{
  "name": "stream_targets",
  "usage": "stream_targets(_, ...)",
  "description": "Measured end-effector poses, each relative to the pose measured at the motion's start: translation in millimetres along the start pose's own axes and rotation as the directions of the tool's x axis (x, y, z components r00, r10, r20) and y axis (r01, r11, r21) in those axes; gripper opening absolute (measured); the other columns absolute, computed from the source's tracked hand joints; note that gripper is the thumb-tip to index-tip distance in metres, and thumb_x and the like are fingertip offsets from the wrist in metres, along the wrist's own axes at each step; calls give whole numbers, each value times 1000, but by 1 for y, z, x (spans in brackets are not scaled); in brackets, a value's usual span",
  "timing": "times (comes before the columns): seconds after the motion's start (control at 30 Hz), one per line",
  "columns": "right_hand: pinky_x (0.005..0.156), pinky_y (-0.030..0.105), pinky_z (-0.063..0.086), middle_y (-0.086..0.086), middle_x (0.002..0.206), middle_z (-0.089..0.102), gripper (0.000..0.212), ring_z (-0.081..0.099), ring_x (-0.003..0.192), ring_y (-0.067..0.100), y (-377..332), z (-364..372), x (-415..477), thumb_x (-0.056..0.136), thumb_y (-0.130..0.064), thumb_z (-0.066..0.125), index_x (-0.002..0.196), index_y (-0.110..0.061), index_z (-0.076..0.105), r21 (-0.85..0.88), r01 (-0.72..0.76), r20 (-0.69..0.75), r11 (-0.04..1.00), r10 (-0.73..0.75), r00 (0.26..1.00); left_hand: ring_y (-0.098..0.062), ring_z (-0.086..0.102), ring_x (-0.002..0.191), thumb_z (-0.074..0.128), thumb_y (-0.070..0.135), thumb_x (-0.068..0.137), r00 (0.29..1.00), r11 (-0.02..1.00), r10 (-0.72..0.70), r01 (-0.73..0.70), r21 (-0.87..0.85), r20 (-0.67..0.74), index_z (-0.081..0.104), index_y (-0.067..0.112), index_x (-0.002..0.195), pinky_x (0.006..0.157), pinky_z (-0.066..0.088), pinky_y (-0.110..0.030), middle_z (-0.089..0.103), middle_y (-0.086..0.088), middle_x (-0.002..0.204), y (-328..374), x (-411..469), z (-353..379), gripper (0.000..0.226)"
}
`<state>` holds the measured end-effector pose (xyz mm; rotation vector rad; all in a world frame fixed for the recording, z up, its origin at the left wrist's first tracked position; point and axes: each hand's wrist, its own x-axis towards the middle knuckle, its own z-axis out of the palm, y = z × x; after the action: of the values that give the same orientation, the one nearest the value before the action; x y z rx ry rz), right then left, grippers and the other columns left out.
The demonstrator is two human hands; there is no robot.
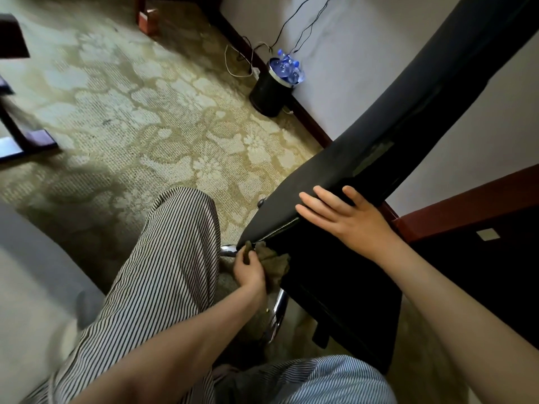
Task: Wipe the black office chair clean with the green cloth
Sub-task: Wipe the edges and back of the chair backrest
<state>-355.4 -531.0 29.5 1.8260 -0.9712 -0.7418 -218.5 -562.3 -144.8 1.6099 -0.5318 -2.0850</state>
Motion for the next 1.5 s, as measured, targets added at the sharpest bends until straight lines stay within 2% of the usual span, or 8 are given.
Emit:
stream_targets(0.2,116,45,-9,2,143,33,51,29,132,19,2,-2,2,88,-22,49,137,-16,38,10,-12,10,1000,12,1000,-24,50,120,49,13,95,998,998,-34,36,-46,51,53,7,129,107,37,-36,54,-8,132,7,-2,5,35)
stream_targets(0.4,116,44,-9,3,141,38,46,31,131,20,1,-3,5,89,-18,42,136,-15,41,32,-25,22,999,25,999,-19,52,117,51,17,94,977,990,115,-127,55,177,53,8,129,106,38,-34,55,-7,127,8,-16,6,36)
stream_targets(0.67,117,42,-7,1,136,54,44,32,131,20,-2,-8,7,90,-25,44,133,-15,44,79,-68,76,995,62,995,-24,50,121,49,10,95,997,1000,-4,4,10,80,54,4,128,103,35,-28,54,-9,132,14,-11,-4,34)
stream_targets(0.9,116,42,-5,0,136,53,46,33,130,20,8,-6,5,90,-19,42,135,-15,42,56,-4,79,998,-1,997,-18,55,111,58,17,90,982,994,106,-108,-1,157,59,9,123,104,41,-38,60,-3,120,16,-24,9,34)
stream_targets(1.03,116,40,-2,2,135,54,43,34,129,20,9,-7,5,91,-14,36,134,-14,43,80,0,79,997,-7,997,-12,54,107,57,14,91,960,983,183,-181,-29,211,58,8,124,104,40,-35,58,7,103,18,-35,13,33)
stream_targets(1.27,116,40,-4,1,132,58,40,34,128,20,7,-9,7,94,-16,32,132,-14,42,105,-23,84,994,15,996,-24,51,117,53,15,93,989,987,118,-126,102,87,58,5,124,101,37,-30,56,-10,125,14,-34,6,33)
stream_targets(1.33,116,40,-4,2,132,57,40,34,128,20,7,-8,6,96,-12,25,132,-13,42,118,-27,82,993,17,996,-23,51,117,53,15,93,984,984,138,-149,96,112,57,4,124,97,35,-26,56,-10,125,14,-37,10,34)
stream_targets(1.5,116,39,-4,4,132,57,44,34,129,21,8,-10,7,88,-14,38,132,-13,45,138,-17,88,990,5,996,-13,50,105,53,15,93,971,978,198,-205,43,137,54,3,126,91,34,-21,54,-3,111,20,-48,17,36)
